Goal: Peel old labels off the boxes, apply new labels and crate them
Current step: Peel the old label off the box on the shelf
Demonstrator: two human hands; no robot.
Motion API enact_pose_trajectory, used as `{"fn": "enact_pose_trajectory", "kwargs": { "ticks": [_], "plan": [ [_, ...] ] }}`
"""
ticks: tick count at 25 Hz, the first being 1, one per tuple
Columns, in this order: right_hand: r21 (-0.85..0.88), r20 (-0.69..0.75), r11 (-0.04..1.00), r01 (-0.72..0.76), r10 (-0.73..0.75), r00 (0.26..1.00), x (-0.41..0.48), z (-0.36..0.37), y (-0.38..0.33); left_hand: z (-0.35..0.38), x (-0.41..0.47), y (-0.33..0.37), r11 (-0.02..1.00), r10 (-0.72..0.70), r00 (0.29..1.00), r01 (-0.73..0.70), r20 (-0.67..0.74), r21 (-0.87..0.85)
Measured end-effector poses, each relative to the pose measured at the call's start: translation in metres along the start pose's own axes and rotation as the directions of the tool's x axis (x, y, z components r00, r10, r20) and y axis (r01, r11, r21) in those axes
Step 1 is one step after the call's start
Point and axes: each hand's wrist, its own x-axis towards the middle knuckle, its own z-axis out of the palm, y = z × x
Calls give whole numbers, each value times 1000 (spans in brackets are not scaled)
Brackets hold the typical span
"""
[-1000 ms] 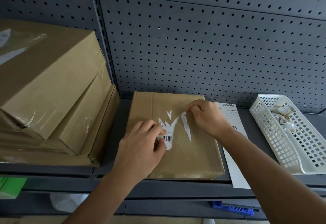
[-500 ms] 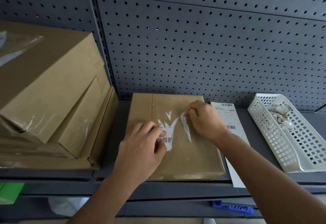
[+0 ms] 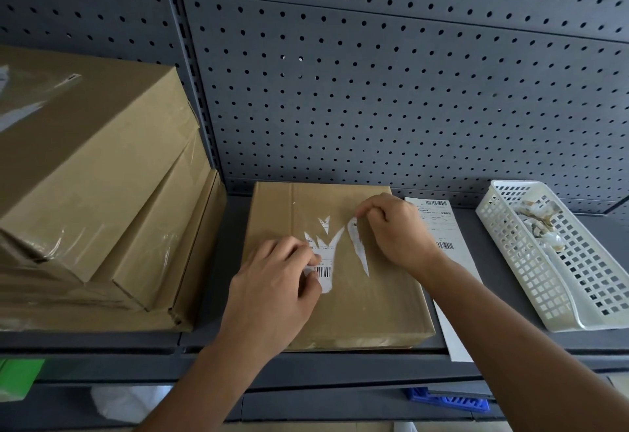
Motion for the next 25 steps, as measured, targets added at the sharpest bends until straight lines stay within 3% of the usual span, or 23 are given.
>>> {"fn": "enact_pose_trajectory", "kwargs": {
  "ticks": [5, 9, 16, 21, 25],
  "plan": [
    [-59, 11, 996, 73, -73, 997, 2, 7, 2, 0, -1, -2, 1000, -3, 1000, 3, -3, 1],
    [5, -19, 1000, 18, -18, 1000, 0, 3, 4, 0, -1, -1, 1000, 6, 1000, -6, -3, -3],
    [-45, -5, 997, 59, -60, 998, 3, 7, 3, 1, -1, -2, 1000, 5, 1000, -5, 4, 1],
    [30, -25, 999, -29, 29, 999, 0, 0, -1, -1, -1, -1, 1000, 5, 1000, -5, -1, 9],
    [-48, -7, 998, 47, -47, 999, 1, 7, 1, -1, -1, -1, 1000, 3, 1000, -2, -4, 15]
  ]
}}
